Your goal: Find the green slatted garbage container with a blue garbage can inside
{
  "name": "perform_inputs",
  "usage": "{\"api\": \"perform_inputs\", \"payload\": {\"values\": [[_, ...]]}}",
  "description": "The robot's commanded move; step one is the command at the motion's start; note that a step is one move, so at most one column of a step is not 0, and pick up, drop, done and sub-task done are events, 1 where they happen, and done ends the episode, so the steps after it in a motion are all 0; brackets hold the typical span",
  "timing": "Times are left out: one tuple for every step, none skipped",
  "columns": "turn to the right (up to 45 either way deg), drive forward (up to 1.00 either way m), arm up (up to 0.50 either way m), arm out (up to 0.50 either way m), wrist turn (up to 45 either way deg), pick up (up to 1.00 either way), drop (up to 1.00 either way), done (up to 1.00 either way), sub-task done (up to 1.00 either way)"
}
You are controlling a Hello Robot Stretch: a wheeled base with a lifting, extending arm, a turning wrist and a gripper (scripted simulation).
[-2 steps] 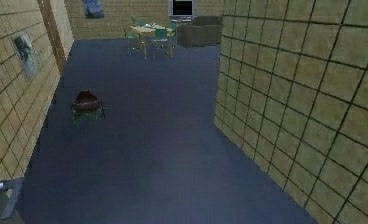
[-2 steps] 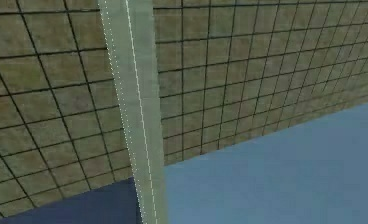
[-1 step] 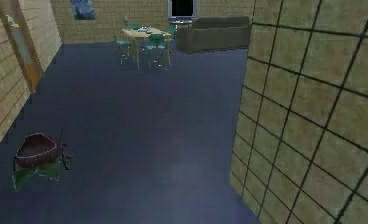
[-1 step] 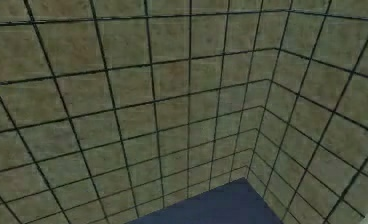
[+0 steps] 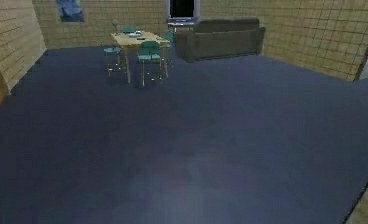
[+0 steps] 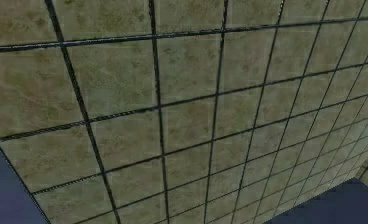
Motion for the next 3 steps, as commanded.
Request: {"api": "perform_inputs", "payload": {"values": [[9.0,0.0,0.0,0.0,0.0,0.0,0.0,0.0,0.0],[0.0,0.35,0.0,0.0,0.0,0.0,0.0,0.0,0.0],[-45.0,0.0,0.0,0.0,0.0,0.0,0.0,0.0,0.0]]}}
